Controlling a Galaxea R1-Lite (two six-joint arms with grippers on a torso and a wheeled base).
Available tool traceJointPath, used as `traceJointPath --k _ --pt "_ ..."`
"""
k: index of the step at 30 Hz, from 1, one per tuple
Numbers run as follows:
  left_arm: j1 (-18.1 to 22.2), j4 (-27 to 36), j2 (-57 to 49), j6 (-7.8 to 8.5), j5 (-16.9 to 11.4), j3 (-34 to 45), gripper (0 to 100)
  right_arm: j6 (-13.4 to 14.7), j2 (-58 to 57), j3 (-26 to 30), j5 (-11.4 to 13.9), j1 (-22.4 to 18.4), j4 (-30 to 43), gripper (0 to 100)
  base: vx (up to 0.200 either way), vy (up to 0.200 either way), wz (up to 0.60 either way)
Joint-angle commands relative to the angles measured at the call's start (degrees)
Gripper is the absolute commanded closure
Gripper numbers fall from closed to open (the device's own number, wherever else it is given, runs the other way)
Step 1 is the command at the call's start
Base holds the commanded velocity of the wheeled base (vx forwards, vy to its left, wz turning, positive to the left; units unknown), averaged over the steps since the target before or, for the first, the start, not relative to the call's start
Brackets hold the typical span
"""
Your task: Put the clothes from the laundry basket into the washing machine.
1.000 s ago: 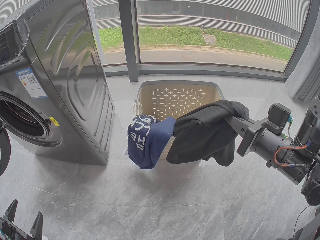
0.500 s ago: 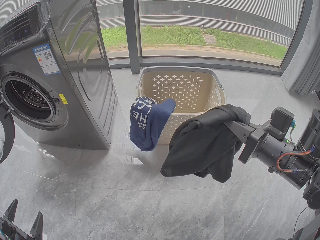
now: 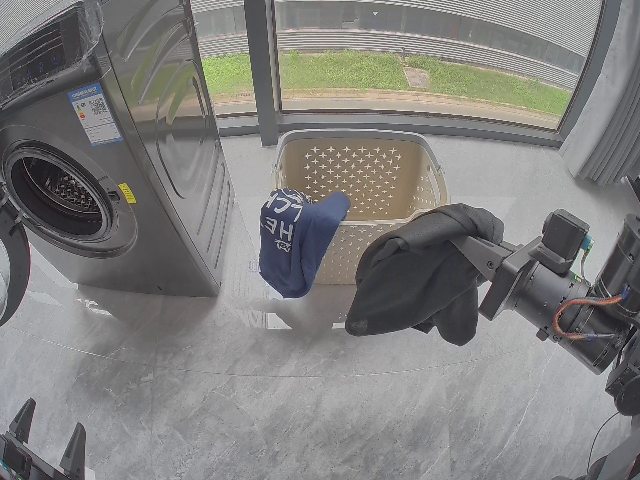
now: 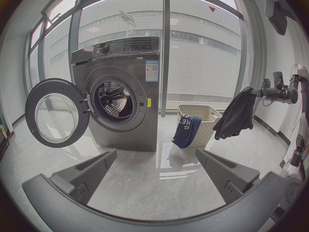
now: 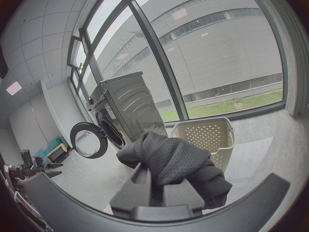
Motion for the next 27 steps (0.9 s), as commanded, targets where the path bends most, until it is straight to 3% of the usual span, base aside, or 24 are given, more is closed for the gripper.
traceJointPath --k 1,27 --pt "0.0 0.0 -0.8 -0.03 0.0 0.9 0 0.1 0.2 -0.1 0.2 -0.1 0.0 100 0.0 0.2 0.0" --pt "0.0 0.0 -0.8 0.05 0.0 0.9 0 0.1 0.8 1.4 0.4 0.0 0.2 100 0.0 0.2 0.0"
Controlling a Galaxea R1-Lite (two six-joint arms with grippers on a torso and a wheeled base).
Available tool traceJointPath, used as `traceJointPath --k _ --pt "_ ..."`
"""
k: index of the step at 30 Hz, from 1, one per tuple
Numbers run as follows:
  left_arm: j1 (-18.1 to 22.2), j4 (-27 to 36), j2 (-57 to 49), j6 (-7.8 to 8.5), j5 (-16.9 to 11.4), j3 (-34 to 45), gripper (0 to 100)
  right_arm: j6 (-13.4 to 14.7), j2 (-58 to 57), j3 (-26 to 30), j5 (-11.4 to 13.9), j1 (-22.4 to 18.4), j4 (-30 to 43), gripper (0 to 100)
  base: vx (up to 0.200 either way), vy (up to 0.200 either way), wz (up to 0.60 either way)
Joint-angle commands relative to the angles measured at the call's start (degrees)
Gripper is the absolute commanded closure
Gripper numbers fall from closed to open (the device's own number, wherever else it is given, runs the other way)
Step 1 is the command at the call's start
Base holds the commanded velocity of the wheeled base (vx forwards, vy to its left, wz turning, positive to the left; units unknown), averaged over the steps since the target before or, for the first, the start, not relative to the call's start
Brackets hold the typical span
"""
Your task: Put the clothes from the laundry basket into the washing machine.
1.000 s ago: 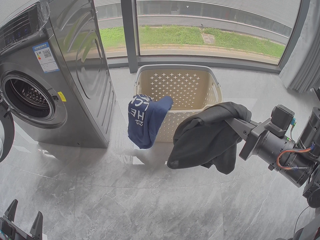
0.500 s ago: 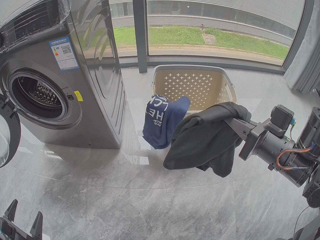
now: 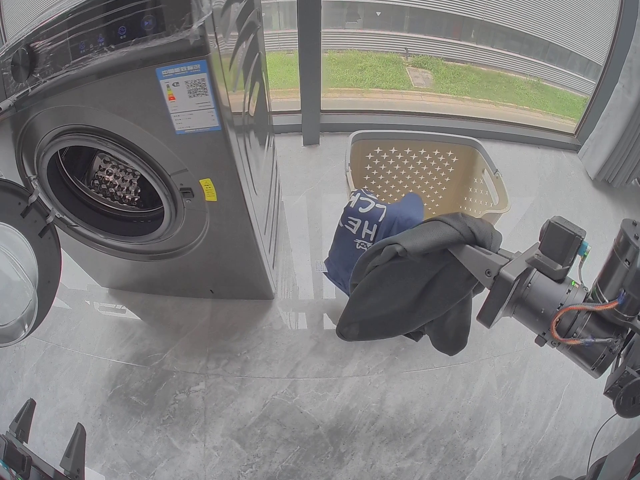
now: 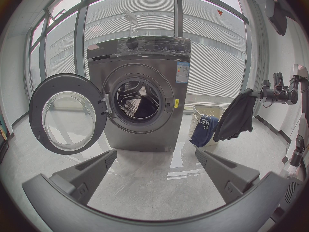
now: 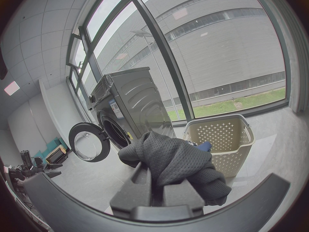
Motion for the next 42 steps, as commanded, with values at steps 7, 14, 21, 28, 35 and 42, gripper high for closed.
traceJointPath --k 7,14,21,28,35,42 --pt "0.0 0.1 -0.8 -0.03 0.0 0.9 0 0.0 1.6 0.7 -0.1 0.0 -0.6 100 0.0 0.2 0.0" --pt "0.0 0.1 -0.7 -0.21 0.1 0.9 0 0.0 1.7 0.4 0.0 0.0 -0.6 100 0.0 0.2 0.0" --pt "0.0 0.1 -0.7 -0.3 0.1 0.8 0 0.0 1.6 0.0 0.0 0.1 -0.6 100 0.0 0.0 0.0" --pt "0.0 0.1 -0.7 -0.3 0.1 0.8 0 0.0 2.1 0.2 0.1 0.1 -0.6 100 -0.143 0.0 0.0" --pt "0.0 0.1 -0.7 -0.3 0.1 0.8 0 0.0 2.4 0.4 0.0 0.1 -0.6 100 -0.114 0.0 0.0" --pt "0.0 0.1 -0.7 -0.3 0.1 0.9 0 0.0 2.5 0.5 0.0 0.2 -0.6 100 0.0 0.029 0.0"
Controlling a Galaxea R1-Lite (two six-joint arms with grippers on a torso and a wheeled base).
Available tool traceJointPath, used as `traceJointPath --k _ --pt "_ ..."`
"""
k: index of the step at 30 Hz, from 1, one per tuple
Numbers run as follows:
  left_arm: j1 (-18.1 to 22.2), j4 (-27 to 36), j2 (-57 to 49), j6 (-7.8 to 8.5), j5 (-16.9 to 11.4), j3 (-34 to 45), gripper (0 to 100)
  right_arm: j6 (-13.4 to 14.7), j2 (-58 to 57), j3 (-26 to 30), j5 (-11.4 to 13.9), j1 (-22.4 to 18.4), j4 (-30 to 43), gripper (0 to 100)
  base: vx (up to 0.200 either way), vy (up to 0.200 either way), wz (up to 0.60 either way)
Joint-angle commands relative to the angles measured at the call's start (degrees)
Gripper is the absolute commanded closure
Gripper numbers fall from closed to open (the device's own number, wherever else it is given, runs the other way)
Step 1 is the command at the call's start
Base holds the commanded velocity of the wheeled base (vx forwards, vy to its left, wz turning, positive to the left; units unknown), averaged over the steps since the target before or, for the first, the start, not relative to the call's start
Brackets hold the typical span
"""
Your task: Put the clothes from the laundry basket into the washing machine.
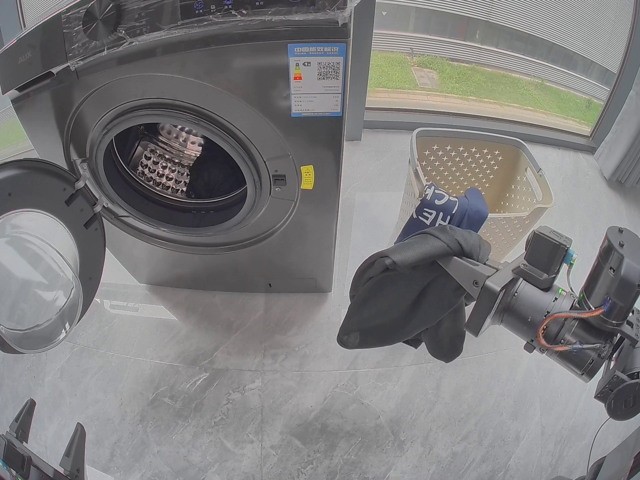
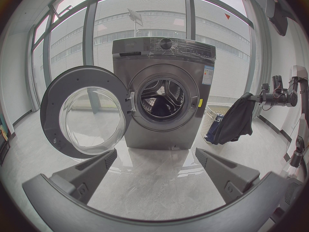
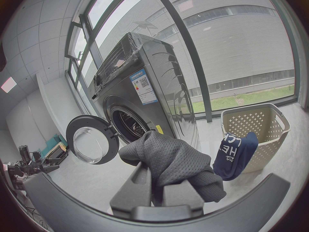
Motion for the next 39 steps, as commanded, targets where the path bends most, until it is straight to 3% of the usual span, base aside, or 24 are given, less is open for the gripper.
traceJointPath --k 1,26,35,39 --pt "0.0 0.0 -0.8 -0.02 0.0 0.8 0 0.0 0.1 0.1 0.0 -0.1 -0.1 100 0.0 0.2 0.0" --pt "0.0 0.0 -0.8 -0.11 0.0 0.8 0 0.1 0.1 0.2 0.0 -0.1 0.0 100 0.0 0.2 0.0" --pt "0.0 0.1 -0.8 -0.11 0.0 0.8 0 0.1 0.3 0.2 0.0 -0.1 0.0 100 0.0 0.0 0.0" --pt "0.0 0.1 -0.8 -0.11 0.0 0.8 0 0.2 0.4 0.2 0.0 -0.1 0.0 100 -0.2 0.0 0.0"
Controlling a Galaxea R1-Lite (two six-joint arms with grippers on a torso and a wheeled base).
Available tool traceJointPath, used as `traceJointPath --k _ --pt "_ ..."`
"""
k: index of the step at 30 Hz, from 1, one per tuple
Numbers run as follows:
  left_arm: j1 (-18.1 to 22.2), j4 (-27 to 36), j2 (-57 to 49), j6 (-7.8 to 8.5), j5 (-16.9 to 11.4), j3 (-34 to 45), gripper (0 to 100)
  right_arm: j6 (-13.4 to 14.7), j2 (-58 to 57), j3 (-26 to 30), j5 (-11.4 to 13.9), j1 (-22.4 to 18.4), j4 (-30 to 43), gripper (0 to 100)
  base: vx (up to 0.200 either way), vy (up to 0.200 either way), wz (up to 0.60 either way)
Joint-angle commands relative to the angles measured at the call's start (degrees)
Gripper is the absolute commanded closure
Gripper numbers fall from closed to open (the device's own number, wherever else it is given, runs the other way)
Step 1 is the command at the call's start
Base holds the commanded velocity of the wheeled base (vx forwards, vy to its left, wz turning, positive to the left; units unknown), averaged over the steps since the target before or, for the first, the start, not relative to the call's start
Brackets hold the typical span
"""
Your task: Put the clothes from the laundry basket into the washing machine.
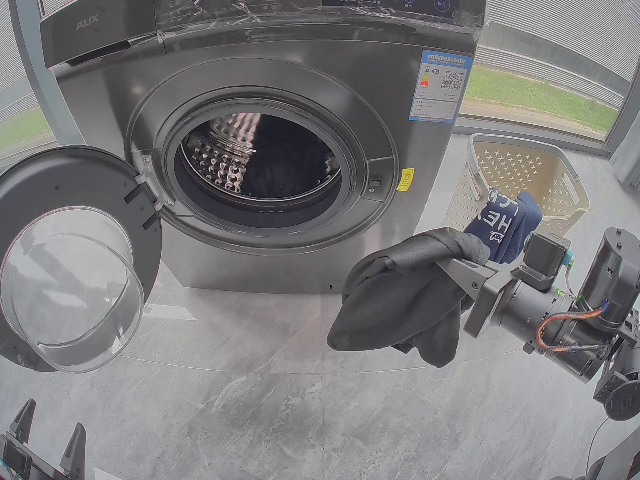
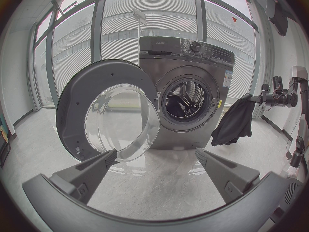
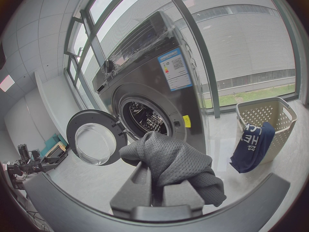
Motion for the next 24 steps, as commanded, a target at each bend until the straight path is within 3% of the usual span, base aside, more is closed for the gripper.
traceJointPath --k 1,11,24 --pt "0.0 0.0 -0.8 -0.02 0.0 0.8 0 0.0 0.1 0.0 0.1 0.0 0.0 100 -0.2 0.0 0.0" --pt "0.0 0.0 -0.8 -0.02 0.1 0.8 0 0.0 0.2 0.1 0.0 0.0 0.0 100 -0.02 0.0 0.0" --pt "0.0 0.0 -0.8 -0.02 0.0 0.8 0 0.0 0.3 0.1 0.0 -0.1 0.0 100 0.0 0.2 0.0"
